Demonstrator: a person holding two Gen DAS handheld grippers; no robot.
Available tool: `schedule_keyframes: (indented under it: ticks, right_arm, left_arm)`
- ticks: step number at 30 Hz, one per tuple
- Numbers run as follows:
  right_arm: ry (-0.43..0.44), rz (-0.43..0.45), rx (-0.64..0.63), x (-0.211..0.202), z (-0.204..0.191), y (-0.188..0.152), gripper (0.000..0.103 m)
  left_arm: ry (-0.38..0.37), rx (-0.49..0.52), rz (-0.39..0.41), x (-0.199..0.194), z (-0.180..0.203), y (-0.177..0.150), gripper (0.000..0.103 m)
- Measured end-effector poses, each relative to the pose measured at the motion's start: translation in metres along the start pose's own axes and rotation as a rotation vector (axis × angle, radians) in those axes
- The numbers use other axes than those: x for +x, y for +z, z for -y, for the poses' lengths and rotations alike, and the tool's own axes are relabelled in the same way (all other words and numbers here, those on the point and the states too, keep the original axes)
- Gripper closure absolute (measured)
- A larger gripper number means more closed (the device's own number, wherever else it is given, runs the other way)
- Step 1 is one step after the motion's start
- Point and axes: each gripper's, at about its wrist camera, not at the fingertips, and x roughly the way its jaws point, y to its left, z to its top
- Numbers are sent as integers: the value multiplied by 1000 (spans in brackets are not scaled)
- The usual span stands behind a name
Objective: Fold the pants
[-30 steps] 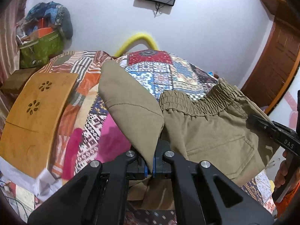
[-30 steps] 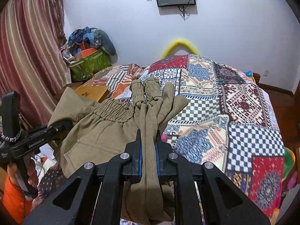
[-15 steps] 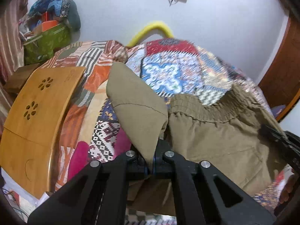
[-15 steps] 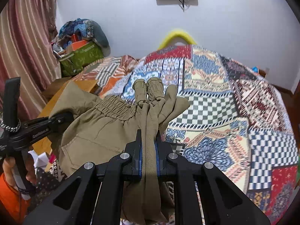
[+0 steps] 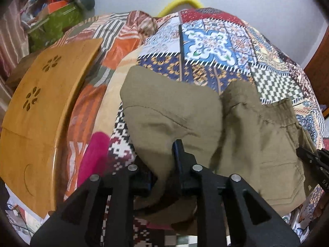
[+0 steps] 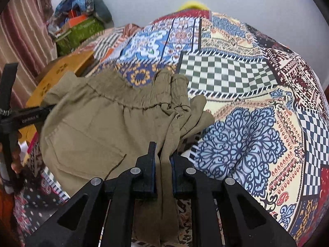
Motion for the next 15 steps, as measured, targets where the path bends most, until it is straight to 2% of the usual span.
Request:
schedule_keyframes:
  ticks: [1,3,6,9,15]
  right_arm:
    - [-4,-5,-17,1,-1,-1,87]
    - [-28,-13,-61,2,-5,-3,86]
    - [-52,-37,-103,7,-8,-6,80]
    - [-53,-64,-98,13,-6,-7,75]
    - [-24,-109,-54,-4,6,0,68]
  left_arm:
    - [9,3,-4,1,-1,-1,81]
    - [37,13,-11,1,-4,-4,74]
    - [56,-18,-31,3,-16,-10,73]
    - [49,-46,-38,2,-24,-13,73]
    - [110,-27,-32,-21,-25,-20,73]
